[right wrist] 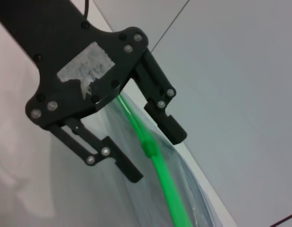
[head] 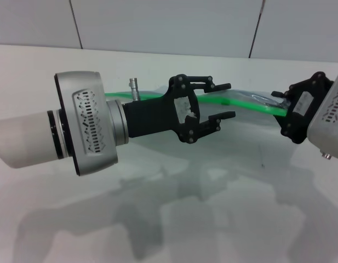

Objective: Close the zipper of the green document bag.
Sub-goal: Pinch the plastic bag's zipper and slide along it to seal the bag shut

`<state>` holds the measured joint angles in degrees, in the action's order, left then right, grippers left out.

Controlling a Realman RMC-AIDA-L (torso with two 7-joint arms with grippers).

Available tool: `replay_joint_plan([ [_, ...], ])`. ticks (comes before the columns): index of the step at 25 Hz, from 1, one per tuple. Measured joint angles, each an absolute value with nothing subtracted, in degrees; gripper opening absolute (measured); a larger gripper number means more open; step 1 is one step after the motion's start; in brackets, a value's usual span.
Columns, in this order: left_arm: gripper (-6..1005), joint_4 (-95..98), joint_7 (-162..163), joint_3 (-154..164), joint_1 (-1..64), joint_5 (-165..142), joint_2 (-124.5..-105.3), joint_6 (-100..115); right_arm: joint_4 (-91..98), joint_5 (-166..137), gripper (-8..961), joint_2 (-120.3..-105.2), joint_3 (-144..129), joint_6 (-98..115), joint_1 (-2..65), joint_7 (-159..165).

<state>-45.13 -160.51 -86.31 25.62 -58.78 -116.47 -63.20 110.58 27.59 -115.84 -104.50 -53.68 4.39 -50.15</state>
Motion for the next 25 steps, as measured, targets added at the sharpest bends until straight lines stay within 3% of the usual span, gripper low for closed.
replay_joint_plan([
  [13,351,-45.3,-162.7,-86.9,25.0,-58.8,-116.55,-65.7,110.4,25.2,71,-115.84,-105.4,-53.8,4.7,-48.5],
  [25,297,-44.9,-162.8,-87.0,25.0,-58.8,-116.54,-64.9,111.9,25.2,71,-115.84,-106.1,-54.1,4.4,-48.3],
])
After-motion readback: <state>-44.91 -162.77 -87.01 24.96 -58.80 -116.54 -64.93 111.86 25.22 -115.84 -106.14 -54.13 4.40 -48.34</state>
